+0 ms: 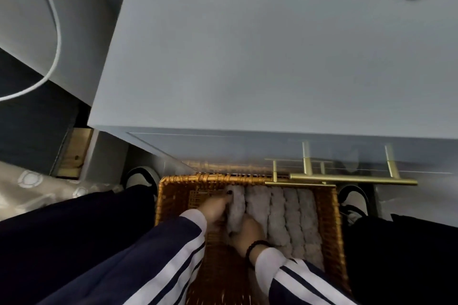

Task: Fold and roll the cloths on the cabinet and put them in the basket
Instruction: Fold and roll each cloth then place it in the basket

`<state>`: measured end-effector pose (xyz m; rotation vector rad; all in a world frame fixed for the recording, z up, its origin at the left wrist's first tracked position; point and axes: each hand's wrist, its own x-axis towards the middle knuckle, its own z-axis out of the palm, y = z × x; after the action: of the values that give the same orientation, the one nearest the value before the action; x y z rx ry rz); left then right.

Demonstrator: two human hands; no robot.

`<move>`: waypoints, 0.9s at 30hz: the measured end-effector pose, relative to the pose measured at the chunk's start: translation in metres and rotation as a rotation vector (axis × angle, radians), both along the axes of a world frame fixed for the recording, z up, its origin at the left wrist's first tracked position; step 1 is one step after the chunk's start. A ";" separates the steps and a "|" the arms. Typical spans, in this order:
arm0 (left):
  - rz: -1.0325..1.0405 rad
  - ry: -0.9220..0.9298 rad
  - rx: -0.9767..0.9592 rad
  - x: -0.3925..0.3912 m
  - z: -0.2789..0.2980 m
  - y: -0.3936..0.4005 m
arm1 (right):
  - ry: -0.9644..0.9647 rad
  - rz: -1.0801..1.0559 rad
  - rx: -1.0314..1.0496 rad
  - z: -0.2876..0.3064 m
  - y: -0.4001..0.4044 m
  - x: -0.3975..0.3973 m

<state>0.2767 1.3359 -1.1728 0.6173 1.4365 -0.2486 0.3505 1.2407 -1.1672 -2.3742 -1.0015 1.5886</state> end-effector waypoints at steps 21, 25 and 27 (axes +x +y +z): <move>-0.195 -0.204 -0.150 0.017 -0.008 0.014 | -0.488 1.408 0.162 -0.002 -0.029 0.020; -0.178 -0.216 -0.146 0.020 -0.008 0.012 | -0.494 1.528 0.095 -0.003 -0.008 0.023; -0.139 -0.214 -0.134 0.017 -0.008 0.012 | -0.500 1.578 0.119 -0.001 0.003 0.026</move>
<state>0.2936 1.3478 -1.1809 0.6153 1.1632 -0.3746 0.3766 1.2435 -1.1680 -1.7067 -3.3816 0.8416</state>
